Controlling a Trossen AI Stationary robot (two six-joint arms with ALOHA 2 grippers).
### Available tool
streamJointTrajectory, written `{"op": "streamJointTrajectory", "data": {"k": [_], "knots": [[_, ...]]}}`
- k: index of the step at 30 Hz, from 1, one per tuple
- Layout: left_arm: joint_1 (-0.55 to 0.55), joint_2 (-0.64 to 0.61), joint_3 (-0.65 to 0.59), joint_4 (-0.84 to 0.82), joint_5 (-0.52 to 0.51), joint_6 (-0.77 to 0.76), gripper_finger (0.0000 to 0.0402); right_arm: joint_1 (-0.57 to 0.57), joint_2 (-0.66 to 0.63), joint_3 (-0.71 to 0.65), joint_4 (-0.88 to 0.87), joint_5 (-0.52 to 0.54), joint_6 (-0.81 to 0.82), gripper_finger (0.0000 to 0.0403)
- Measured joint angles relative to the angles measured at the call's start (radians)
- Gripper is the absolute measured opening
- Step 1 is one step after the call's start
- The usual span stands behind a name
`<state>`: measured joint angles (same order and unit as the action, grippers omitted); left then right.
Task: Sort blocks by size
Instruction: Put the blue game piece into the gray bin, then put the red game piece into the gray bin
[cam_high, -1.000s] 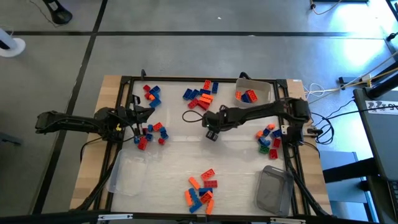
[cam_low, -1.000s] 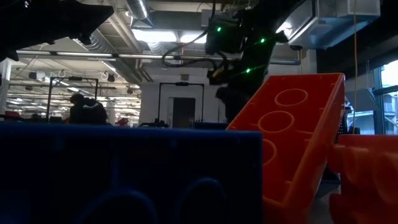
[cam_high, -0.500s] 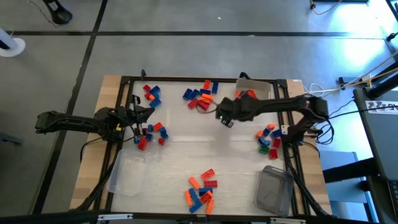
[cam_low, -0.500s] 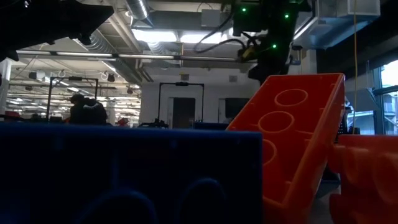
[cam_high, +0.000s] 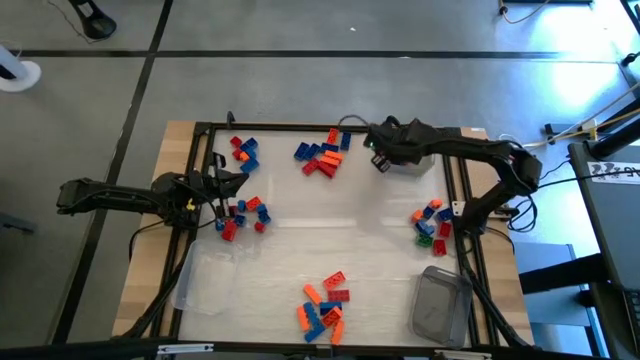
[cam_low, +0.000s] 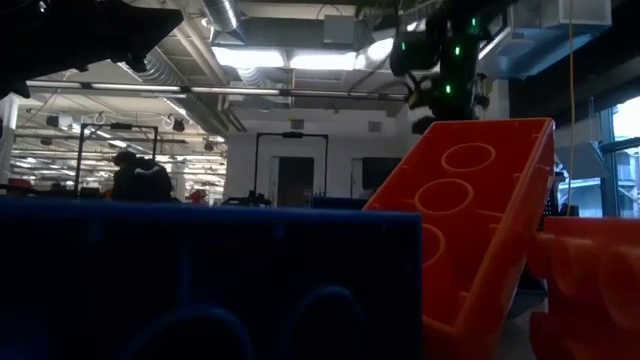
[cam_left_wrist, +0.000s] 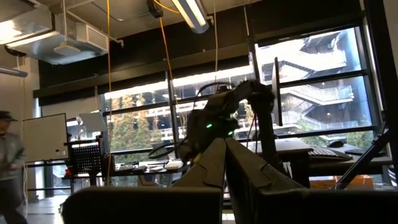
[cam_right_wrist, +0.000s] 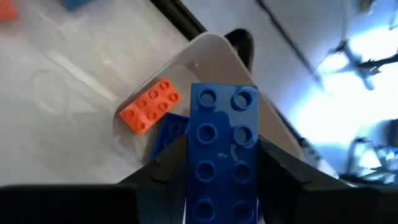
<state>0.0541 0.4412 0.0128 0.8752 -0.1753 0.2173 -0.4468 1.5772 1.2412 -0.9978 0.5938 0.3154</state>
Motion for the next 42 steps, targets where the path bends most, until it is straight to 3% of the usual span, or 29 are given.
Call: {"op": "streamJointTrajectory", "data": {"k": [7, 11, 25, 31, 37, 42], "knots": [[0.0, 0.0, 0.0, 0.0, 0.0, 0.0, 0.0, -0.163, 0.002, -0.17, 0.291, -0.211, -0.058, 0.0142], [0.0, 0.0, 0.0, 0.0, 0.0, 0.0, 0.0, -0.194, 0.002, -0.231, 0.424, -0.246, -0.059, 0.0142], [0.0, 0.0, 0.0, 0.0, 0.0, -0.001, 0.0, -0.195, 0.002, -0.248, 0.453, -0.247, -0.059, 0.021], [0.0, 0.0, 0.0, 0.0, 0.0, -0.001, 0.0, -0.195, 0.002, -0.237, 0.428, -0.255, -0.063, 0.0215], [0.0, 0.0, 0.0, 0.0, 0.0, 0.004, 0.0, -0.184, 0.002, -0.141, 0.365, -0.283, -0.066, 0.0214], [0.0, 0.0, 0.0, 0.0, 0.0, 0.004, 0.0, -0.124, 0.002, -0.096, 0.437, -0.344, -0.071, 0.0214]]}}
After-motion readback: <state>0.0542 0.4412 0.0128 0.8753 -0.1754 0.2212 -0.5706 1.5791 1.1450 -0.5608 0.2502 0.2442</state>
